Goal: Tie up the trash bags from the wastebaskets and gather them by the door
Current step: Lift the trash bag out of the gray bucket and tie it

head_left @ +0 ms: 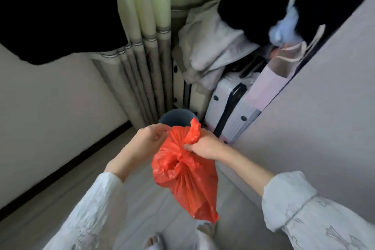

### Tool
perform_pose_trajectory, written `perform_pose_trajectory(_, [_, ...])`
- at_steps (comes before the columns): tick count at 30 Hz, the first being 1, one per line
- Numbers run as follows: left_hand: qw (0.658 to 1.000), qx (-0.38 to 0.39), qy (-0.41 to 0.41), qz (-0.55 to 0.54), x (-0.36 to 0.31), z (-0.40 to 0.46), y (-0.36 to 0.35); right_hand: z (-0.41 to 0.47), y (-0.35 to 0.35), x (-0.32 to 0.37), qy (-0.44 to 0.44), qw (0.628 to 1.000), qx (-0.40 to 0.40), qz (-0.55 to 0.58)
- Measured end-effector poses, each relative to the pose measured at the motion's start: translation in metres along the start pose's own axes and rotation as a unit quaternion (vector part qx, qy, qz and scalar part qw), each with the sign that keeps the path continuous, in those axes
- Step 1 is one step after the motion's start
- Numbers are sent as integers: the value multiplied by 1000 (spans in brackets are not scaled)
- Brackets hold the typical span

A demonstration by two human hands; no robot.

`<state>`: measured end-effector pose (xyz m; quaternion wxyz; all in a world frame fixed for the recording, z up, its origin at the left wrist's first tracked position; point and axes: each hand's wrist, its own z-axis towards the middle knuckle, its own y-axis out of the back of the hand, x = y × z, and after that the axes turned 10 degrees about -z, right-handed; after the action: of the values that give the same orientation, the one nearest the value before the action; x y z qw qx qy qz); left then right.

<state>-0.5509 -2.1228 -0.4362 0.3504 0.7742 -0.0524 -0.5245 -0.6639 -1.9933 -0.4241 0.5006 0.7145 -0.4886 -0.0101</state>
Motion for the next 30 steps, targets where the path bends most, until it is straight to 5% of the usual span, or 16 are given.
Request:
perform_pose_trajectory(6, [990, 60, -129, 19, -106, -45, 13, -126, 52, -3, -61, 990, -104, 76])
perform_pose_trajectory(14, [934, 231, -271, 15, -210, -118, -80, -312, 29, -78, -218, 926, -266, 153])
perform_pose_trajectory(30, [688, 508, -516, 49, -476, -474, -431, -820, -99, -283, -524, 672, -471, 229])
